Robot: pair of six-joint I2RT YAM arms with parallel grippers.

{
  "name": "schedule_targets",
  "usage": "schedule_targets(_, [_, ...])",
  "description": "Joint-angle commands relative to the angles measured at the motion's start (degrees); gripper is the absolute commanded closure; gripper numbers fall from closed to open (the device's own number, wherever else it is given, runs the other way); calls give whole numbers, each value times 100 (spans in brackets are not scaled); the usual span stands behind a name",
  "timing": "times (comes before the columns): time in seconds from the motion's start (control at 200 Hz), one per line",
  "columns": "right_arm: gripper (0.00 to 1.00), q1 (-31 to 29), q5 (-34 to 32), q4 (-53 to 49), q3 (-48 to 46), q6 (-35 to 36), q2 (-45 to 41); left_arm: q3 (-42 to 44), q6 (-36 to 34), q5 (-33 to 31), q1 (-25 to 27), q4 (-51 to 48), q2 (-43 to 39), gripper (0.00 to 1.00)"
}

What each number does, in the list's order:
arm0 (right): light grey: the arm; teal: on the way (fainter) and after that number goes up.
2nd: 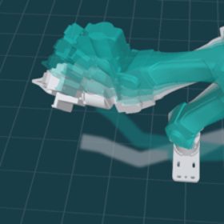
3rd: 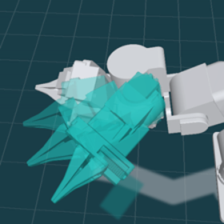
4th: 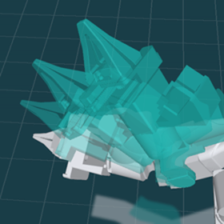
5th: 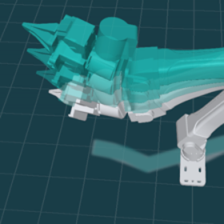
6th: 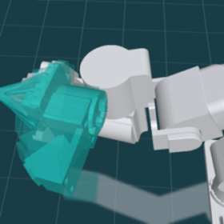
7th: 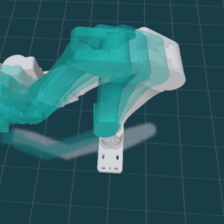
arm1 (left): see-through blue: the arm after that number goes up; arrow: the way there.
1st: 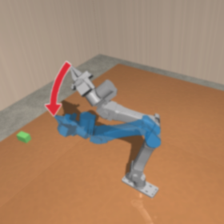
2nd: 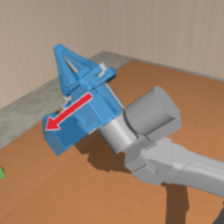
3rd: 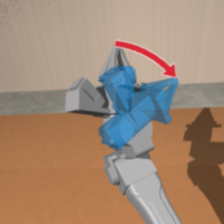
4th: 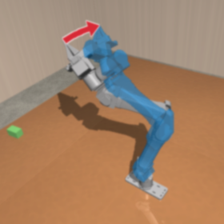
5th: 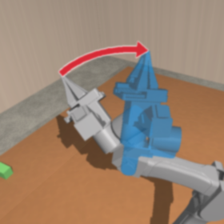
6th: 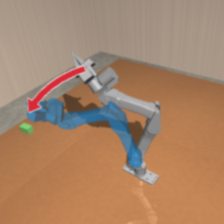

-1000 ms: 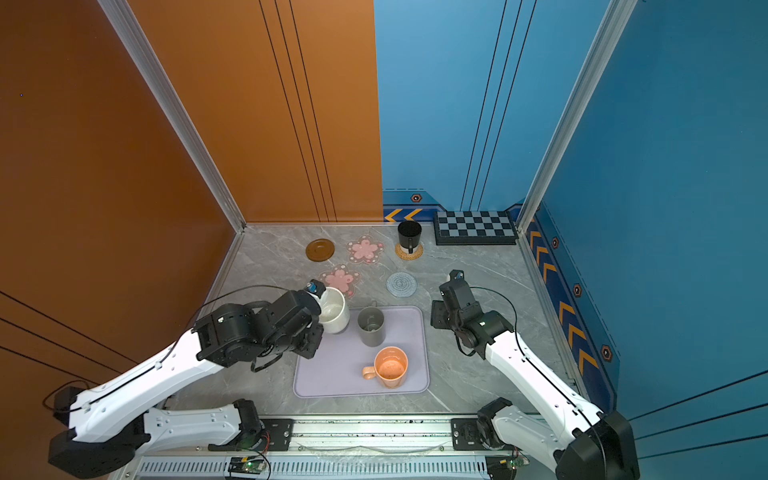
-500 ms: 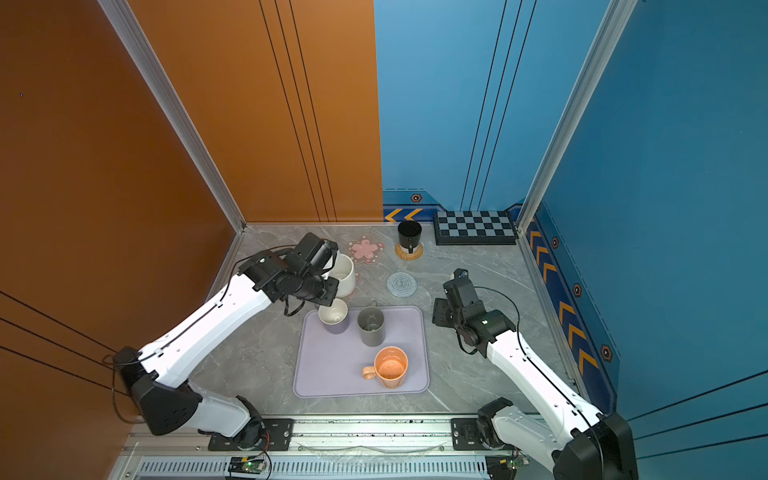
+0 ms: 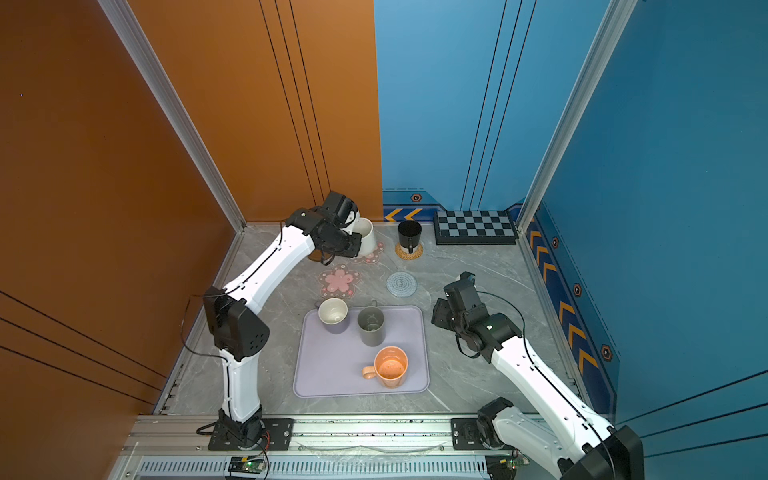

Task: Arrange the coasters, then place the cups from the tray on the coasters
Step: 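Lift the white speckled mug and carry it toward the wooden coaster, then carry the white speckled mug over the pink flower coaster beside the black mug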

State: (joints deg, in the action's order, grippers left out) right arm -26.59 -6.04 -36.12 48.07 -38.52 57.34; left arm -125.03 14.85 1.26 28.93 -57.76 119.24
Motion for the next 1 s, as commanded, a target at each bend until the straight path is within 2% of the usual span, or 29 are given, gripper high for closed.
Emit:
schedule_targets(0.0, [36,-3,-261,-393,321,45,172,-678,-101,349,-23,292,150,100])
schedule_targets(0.375, [36,13,-156,-414,790,206,756,-1126,61,147,-292,300,672,100])
schedule_targets(0.481, [36,-12,-156,-413,859,222,875,-1257,-185,82,-276,302,774,100])
schedule_targets(0.586, [36,-56,-160,-413,901,223,960,-1244,-346,-202,-274,304,776,100])
schedule_targets(0.756, [36,-131,-201,-413,1014,249,1109,-1410,-346,-276,-336,300,885,100])
schedule_targets(0.876, [36,-197,-226,-412,1121,283,1266,-1673,-535,-717,-379,305,1025,100])
schedule_targets(0.991, [36,-257,-249,-404,1259,395,1462,-1857,-394,-554,-514,306,1126,100])
